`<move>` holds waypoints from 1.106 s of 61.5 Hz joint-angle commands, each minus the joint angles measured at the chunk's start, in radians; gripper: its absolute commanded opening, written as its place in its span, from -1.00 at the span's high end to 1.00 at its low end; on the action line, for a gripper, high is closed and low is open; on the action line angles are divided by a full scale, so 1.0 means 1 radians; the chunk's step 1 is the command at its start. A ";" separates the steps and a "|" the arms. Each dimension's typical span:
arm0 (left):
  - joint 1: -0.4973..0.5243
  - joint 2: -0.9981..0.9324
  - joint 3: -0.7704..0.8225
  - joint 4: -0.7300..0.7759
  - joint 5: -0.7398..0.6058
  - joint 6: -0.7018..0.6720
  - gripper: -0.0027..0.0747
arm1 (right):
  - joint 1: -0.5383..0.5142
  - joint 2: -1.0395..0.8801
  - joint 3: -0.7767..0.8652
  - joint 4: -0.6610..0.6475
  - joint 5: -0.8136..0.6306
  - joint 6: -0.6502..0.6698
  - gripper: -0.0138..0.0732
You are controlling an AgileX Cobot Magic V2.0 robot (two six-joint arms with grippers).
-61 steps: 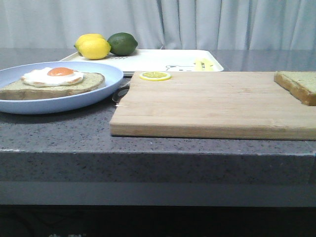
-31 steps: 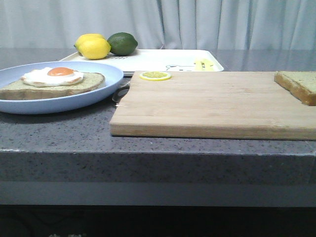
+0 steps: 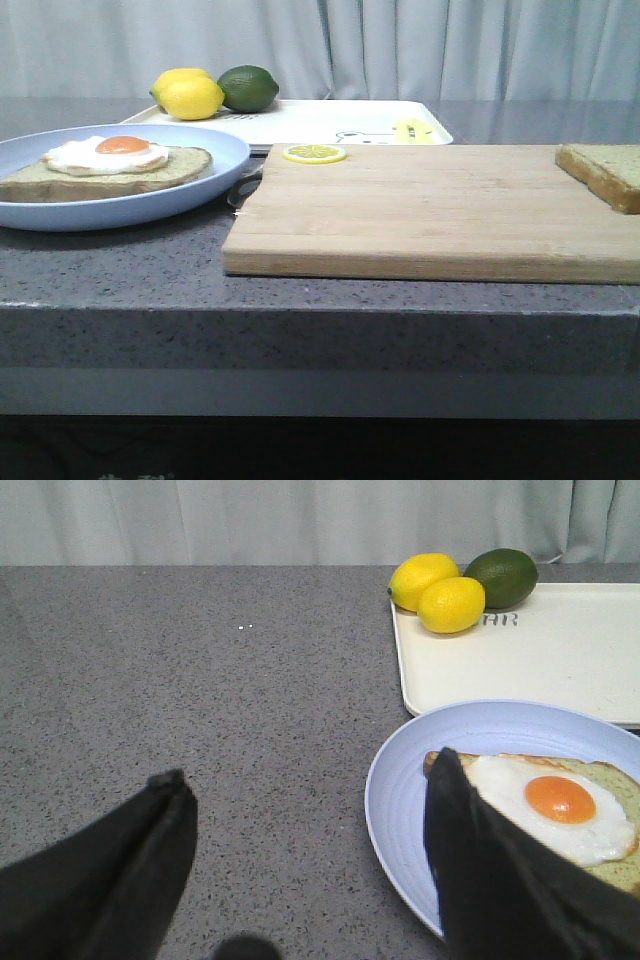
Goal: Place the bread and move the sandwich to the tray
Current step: 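Close the right gripper on the edge of the bread slice, then lift the bread slice with the right gripper toward the blue plate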
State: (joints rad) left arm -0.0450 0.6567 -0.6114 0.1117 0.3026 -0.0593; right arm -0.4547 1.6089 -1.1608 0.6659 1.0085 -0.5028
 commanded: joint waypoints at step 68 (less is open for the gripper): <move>-0.004 0.005 -0.029 -0.007 -0.085 -0.001 -0.29 | 0.037 -0.136 -0.272 0.224 0.246 0.039 0.83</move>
State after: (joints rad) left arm -0.0450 0.6567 -0.6114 0.1094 0.3004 -0.0593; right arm -0.4170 1.5208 -1.3876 0.7735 1.2095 -0.4691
